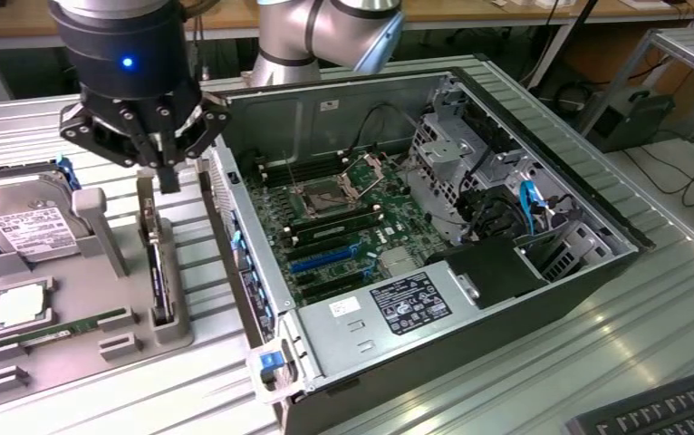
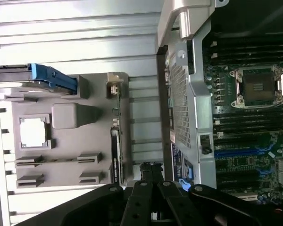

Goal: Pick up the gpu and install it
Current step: 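Reach for the gpu, then pick up the gpu and move the gpu toward the slot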

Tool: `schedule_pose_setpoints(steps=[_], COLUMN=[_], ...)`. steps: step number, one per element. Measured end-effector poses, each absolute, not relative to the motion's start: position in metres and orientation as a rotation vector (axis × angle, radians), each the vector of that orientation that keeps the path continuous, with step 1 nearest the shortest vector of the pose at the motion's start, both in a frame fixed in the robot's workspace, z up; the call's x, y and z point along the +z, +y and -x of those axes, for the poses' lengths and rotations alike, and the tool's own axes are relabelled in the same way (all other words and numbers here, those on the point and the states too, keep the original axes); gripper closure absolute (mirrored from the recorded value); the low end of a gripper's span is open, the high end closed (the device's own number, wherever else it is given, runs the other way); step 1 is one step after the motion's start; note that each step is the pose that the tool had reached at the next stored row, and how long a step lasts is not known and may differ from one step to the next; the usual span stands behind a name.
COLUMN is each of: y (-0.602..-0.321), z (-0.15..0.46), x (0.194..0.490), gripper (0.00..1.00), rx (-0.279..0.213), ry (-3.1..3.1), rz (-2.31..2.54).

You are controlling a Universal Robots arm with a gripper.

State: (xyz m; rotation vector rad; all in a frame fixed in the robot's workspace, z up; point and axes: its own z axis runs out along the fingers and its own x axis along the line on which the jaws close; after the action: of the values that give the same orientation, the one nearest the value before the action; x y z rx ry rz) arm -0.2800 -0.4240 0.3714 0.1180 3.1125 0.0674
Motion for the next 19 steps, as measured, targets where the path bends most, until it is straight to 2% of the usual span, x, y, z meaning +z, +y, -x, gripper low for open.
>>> schedule_pose_setpoints(steps=[4,16,17,18,19], y=[-0.424,-0.424,-0.424,-0.424,-0.424], z=[0.299,0.299,0.299,0.299,0.299], x=[0.366,0.366,0.366,0.366,0.366], gripper=[0.89,0.89,0.83,0.83,0.76], rx=[0.058,0.055,0.055,0.055,0.055], ry=[3.112,3.112,3.112,3.112,3.112], rz=[-0.118,-0.118,-0.118,-0.118,-0.118])
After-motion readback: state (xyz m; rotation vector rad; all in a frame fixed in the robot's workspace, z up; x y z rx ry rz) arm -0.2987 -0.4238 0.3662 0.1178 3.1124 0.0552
